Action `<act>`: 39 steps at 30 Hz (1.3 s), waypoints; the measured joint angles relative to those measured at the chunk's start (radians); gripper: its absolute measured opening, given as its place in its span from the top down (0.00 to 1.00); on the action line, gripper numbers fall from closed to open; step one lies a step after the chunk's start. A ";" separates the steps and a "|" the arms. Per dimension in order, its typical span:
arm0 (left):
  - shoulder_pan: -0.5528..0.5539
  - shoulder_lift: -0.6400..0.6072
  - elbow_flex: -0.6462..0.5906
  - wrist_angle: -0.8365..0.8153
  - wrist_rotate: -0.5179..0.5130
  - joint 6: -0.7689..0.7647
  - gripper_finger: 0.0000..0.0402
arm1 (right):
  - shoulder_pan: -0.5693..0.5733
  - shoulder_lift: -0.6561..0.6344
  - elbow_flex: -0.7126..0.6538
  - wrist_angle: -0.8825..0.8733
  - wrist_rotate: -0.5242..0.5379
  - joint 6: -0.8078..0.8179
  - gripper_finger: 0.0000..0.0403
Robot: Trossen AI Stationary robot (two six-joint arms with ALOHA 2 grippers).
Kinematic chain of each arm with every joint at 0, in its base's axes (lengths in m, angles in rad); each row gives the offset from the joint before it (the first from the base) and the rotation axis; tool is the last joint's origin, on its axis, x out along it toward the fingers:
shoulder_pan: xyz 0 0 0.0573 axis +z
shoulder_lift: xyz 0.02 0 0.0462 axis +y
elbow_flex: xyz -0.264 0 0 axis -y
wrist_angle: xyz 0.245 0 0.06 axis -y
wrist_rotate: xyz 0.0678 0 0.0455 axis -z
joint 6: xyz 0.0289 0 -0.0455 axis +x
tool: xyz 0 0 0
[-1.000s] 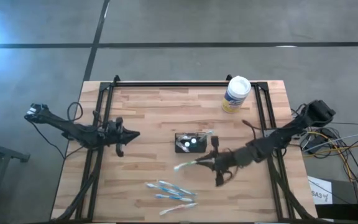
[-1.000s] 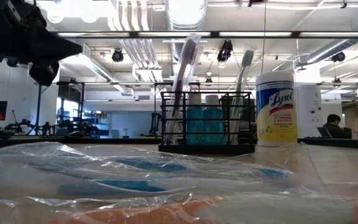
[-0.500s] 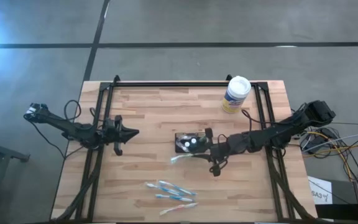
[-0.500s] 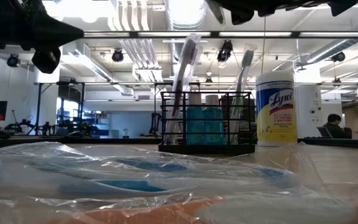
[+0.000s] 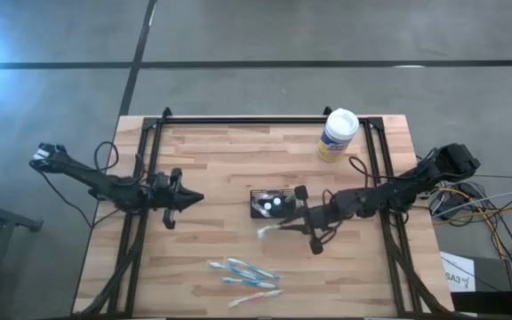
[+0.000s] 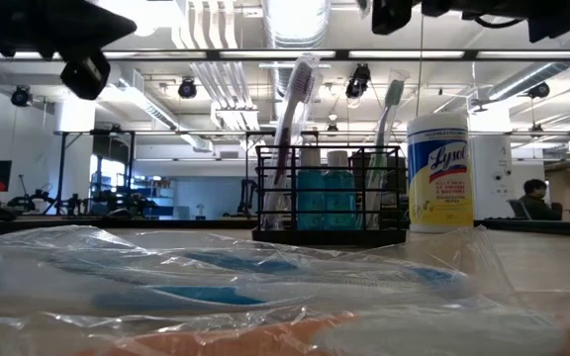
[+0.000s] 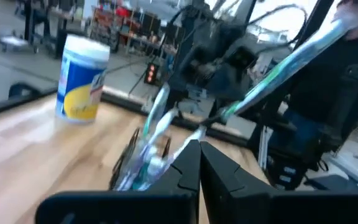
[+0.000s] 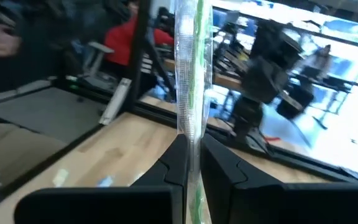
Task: Pick & Place toothbrushing station
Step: Put the green toothbrush into the mesh organizer
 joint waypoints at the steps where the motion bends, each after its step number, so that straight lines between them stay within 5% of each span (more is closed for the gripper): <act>1: 0.000 0.025 0.007 0.050 0.000 0.012 0.98 | 0.000 0.000 -0.005 0.005 0.024 0.007 0.94; 5: 0.000 0.129 0.034 0.232 0.010 0.083 0.93 | 0.000 0.014 -0.027 0.034 0.069 0.064 0.94; 12: 0.000 0.360 0.222 0.248 0.126 0.239 0.76 | 0.022 0.087 -0.073 0.213 0.100 0.117 0.94; 22: 0.003 0.659 0.519 0.243 0.134 0.386 0.50 | 0.119 0.176 -0.049 0.267 0.467 0.075 0.94; 28: 0.018 0.742 0.578 0.260 0.050 0.352 0.46 | 0.169 0.168 -0.042 0.281 0.546 0.039 0.94; 39: 0.075 0.856 0.647 0.296 0.079 0.330 0.46 | 0.172 0.172 -0.041 0.307 0.555 0.014 0.94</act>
